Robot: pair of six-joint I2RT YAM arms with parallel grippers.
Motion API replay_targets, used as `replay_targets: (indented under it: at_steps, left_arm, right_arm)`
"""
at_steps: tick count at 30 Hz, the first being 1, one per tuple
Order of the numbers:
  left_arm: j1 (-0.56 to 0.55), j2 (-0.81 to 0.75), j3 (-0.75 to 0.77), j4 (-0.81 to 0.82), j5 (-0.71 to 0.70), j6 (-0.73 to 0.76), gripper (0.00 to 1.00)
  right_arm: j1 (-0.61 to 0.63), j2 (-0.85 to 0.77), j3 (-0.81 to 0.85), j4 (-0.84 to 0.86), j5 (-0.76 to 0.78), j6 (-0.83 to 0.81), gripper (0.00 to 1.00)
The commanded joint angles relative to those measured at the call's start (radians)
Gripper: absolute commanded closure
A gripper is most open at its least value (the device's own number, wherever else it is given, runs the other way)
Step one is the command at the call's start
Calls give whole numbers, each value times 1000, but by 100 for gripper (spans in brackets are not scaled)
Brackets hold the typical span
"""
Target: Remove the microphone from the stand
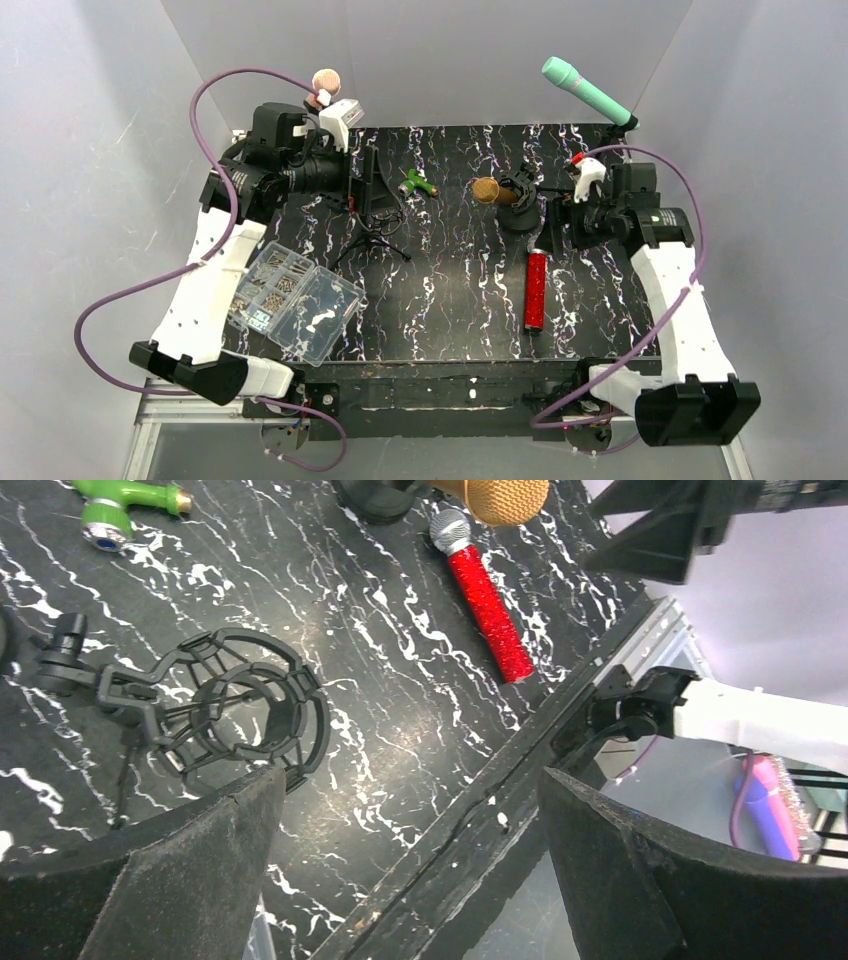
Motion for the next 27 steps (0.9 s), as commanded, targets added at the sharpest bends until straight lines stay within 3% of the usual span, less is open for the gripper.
replay_targets:
  at_steps: [1,7,12,20,27]
  left_arm:
    - [3,-26,63,-82,-49,96,2]
    - [3,-18,154,-266,-202,299,2]
    - [4,-17,132,-321,-374,375,2]
    - [5,98,141,-286,-577,217,4]
    - [5,171,103,-168,-596,104,8]
  right_arm:
    - [1,-68,72,82,-96,-67,15]
    - [2,-87,175,55,-198,-117,15]
    - [26,-118,250,87,-218,-130,15]
    - [108,-128,323,152,-215,-109,15]
    - [137,-127,304,171,-190,-93,15]
